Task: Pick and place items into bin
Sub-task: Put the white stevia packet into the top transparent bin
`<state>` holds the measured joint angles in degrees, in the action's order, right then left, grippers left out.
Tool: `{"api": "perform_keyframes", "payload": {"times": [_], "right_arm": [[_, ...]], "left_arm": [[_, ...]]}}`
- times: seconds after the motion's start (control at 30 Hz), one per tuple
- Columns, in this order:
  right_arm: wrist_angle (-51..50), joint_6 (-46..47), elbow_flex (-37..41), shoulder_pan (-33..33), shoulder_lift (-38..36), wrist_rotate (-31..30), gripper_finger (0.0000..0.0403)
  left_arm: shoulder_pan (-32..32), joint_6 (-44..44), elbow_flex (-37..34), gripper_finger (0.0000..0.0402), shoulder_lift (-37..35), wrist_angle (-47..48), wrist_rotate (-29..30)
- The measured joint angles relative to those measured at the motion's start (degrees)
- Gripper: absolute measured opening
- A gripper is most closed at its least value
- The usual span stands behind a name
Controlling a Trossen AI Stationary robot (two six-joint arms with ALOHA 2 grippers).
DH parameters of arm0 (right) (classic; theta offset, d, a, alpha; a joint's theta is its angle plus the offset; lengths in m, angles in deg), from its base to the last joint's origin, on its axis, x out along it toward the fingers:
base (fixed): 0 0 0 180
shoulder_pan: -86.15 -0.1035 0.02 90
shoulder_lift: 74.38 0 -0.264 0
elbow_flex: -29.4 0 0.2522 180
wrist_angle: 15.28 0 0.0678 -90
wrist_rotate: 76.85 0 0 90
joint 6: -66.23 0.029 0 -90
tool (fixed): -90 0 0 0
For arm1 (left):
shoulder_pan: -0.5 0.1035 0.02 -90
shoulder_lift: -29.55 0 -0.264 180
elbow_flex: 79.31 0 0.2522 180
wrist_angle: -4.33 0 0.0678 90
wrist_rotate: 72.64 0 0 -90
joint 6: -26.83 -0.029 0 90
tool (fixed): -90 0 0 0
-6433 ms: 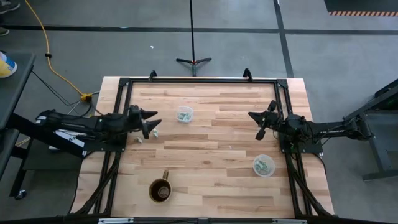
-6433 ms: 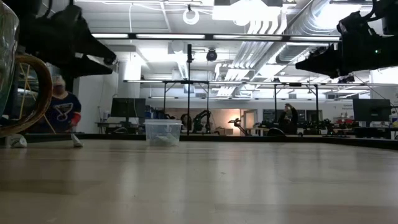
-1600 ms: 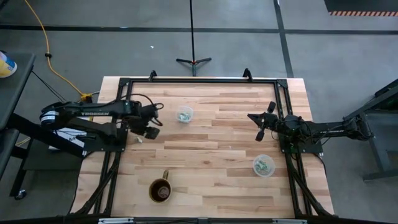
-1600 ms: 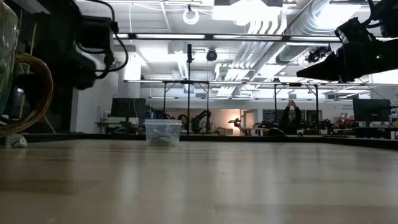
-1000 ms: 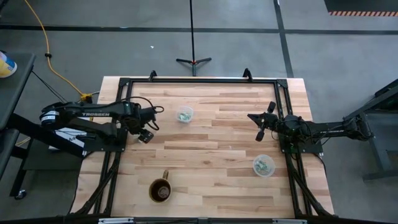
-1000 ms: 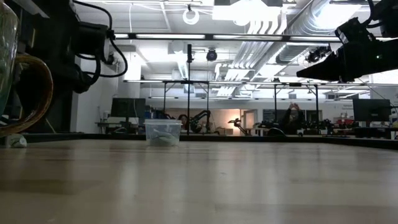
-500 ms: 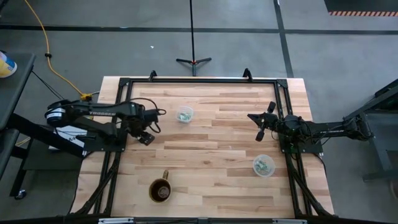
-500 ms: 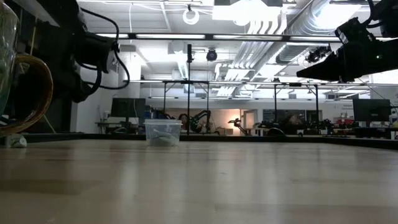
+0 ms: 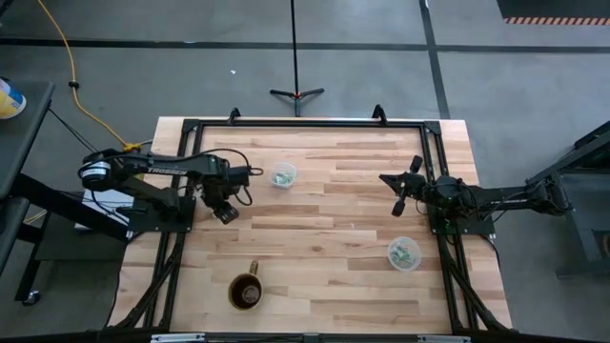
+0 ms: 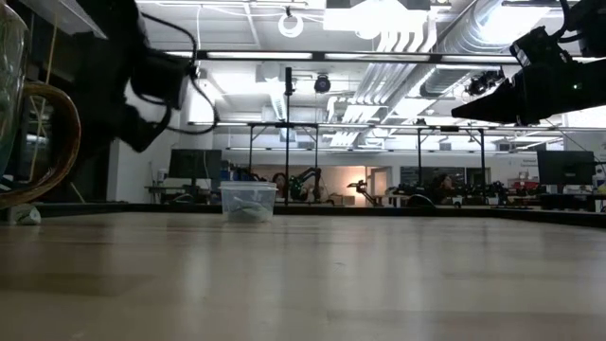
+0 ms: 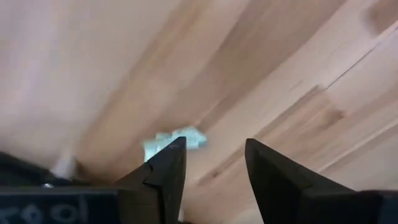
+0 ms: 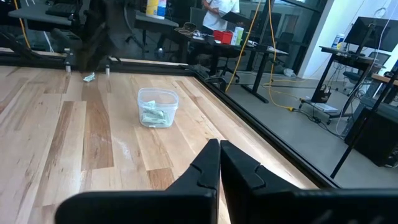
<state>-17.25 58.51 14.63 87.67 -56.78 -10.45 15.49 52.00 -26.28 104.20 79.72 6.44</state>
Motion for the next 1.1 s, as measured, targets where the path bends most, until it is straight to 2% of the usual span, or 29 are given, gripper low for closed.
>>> {"api": "perform_keyframes", "payload": {"times": [0.17,0.33,0.67,0.8,1.1], "right_arm": [[0.0,0.1,0.0,0.0,0.0,0.8,0.0007],[-0.4,0.2,0.0,0.0,0.0,2.8,0.0007],[-0.5,0.2,0.0,0.0,0.0,2.7,0.0007],[-0.8,0.2,0.0,0.0,0.0,2.7,0.0007],[-2.6,0.2,0.0,0.0,0.0,2.7,0.0007]], "left_arm": [[0.0,-8.6,3.3,0.0203,0.3,-2.3,6.8],[0.0,-13.4,5.1,0.0221,3.9,-0.3,6.2],[0.0,-19.1,6.3,0.0291,14.0,6.4,5.3],[0.0,-19.2,6.3,0.0296,16.3,9.1,5.8],[0.0,-19.3,6.0,0.0296,16.7,8.4,8.4]]}}
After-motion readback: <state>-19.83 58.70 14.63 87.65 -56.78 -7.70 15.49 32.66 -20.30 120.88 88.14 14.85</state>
